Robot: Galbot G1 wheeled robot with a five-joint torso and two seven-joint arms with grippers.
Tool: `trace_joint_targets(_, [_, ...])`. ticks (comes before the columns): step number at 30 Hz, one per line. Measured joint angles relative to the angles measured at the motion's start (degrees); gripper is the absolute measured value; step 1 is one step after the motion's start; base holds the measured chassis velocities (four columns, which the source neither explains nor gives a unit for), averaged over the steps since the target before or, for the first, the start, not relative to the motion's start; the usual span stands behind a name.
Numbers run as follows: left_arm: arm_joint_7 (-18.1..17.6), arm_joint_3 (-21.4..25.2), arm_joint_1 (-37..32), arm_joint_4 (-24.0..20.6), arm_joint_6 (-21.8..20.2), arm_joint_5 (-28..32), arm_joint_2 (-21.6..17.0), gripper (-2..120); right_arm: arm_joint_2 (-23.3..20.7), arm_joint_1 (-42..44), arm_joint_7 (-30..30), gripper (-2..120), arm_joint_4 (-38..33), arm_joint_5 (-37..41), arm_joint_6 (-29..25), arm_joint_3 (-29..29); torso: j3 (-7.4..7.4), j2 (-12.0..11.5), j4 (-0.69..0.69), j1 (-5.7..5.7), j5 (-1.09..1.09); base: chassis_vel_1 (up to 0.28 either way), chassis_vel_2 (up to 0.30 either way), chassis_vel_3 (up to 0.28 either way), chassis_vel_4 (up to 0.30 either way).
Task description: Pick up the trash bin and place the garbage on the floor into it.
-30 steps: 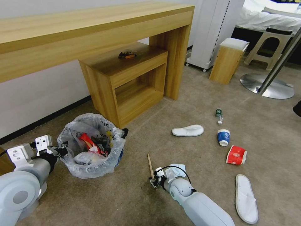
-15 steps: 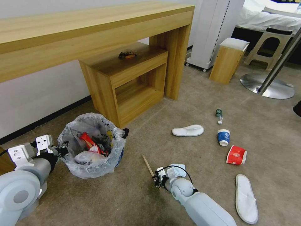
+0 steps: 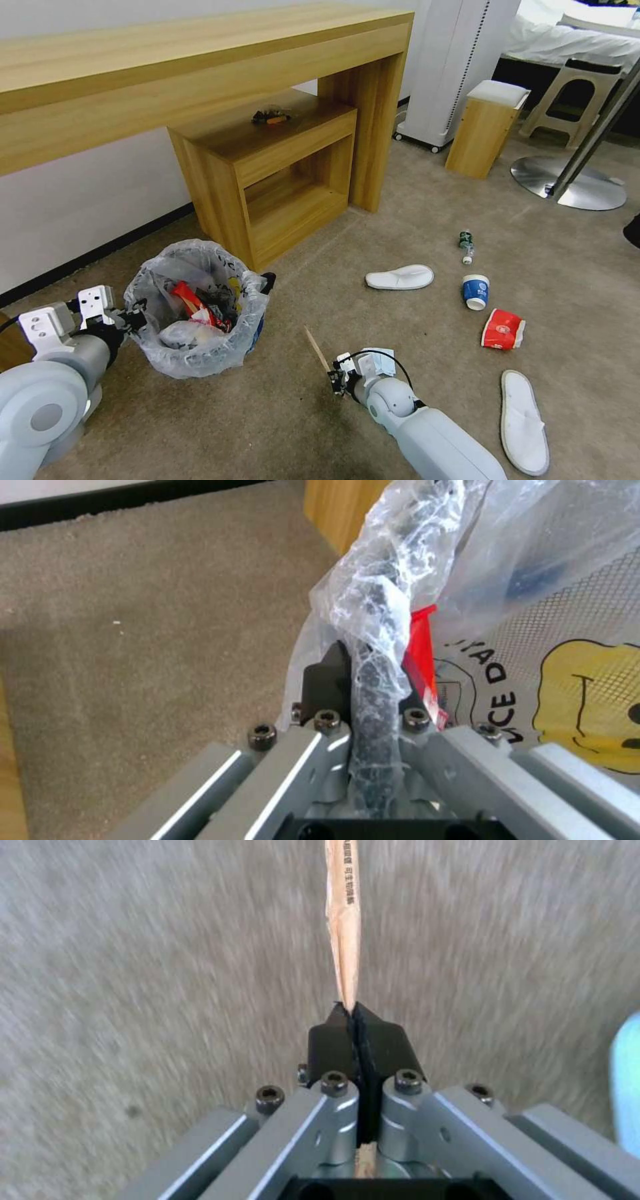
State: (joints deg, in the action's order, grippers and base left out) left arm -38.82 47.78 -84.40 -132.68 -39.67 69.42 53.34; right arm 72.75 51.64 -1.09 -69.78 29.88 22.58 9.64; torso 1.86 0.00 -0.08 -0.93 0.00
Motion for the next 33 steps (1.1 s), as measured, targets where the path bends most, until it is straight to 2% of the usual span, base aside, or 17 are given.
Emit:
trace_joint_targets(2, [0.0,-0.3,0.1,0.1,0.0,-0.1,-0.1,0,-0.7,0.3,-0.6,0,-2.0,0.2,-1.6,-0.7,0.0,0.0,0.0,0.0,0.0,0.0,0.0,0.0,0.0])
trace_joint_targets(5, [-0.1,-1.3,0.4,0.3,0.0,-0.1,-0.4,0,-4.1,1.5,-2.5,0,-9.2,1.9,-5.4,-2.7,0.0,0.0,0.0,0.0,0.0,0.0,0.0,0.0,0.0])
trace_joint_targets(6, [-0.1,-1.3,0.4,0.3,0.0,-0.1,-0.4,0,-4.1,1.5,-2.5,0,-9.2,1.9,-5.4,-2.7,0.0,0.0,0.0,0.0,0.0,0.0,0.0,0.0,0.0])
trace_joint_targets(9, [-0.1,-2.6,0.7,0.4,0.0,-0.1,-0.4,0,-7.0,1.9,-7.4,0,-13.5,3.1,-13.6,-4.9,0.0,0.0,-0.02,0.0,0.0,0.0,0.0,0.0,0.0])
trace_joint_targets(10, [-0.1,-2.6,0.7,0.4,0.0,-0.1,-0.4,0,-7.0,1.9,-7.4,0,-13.5,3.1,-13.6,-4.9,0.0,0.0,-0.02,0.0,0.0,0.0,0.0,0.0,0.0])
trace_joint_targets(12, [-0.1,-3.3,0.8,0.3,0.0,-0.1,-0.5,0,-8.0,1.8,-11.2,0,-14.9,4.5,-19.4,-6.4,0.0,0.0,-0.01,0.0,0.0,0.0,0.0,0.0,0.0])
trace_joint_targets(18, [-0.3,-4.4,0.8,-0.6,-0.4,1.3,-2.0,0,-8.0,-0.1,-19.8,0,-15.8,10.6,-31.5,-8.6,0.0,0.0,0.0,0.0,0.01,0.0,0.0,0.0,0.0])
trace_joint_targets(22, [-0.3,-4.9,0.5,-0.9,-0.8,1.9,-2.8,0,-7.8,-1.0,-23.4,0,-16.0,12.6,-34.9,-9.0,0.0,0.0,0.0,0.0,0.0,0.0,0.0,0.0,0.0])
trace_joint_targets(25, [-0.3,-5.8,0.5,-1.2,-1.4,3.1,-4.0,0,-7.3,-2.4,-29.2,0,-16.9,16.2,-38.9,-9.2,0.0,0.0,0.0,0.0,0.01,0.0,0.0,0.0,0.0])
trace_joint_targets(33, [-0.6,-8.6,1.6,-1.7,-2.4,6.3,-6.6,0,-7.0,-4.9,-35.5,0,-20.7,19.6,-40.8,-9.4,0.0,0.0,0.0,0.0,0.0,0.0,0.0,0.0,0.0])
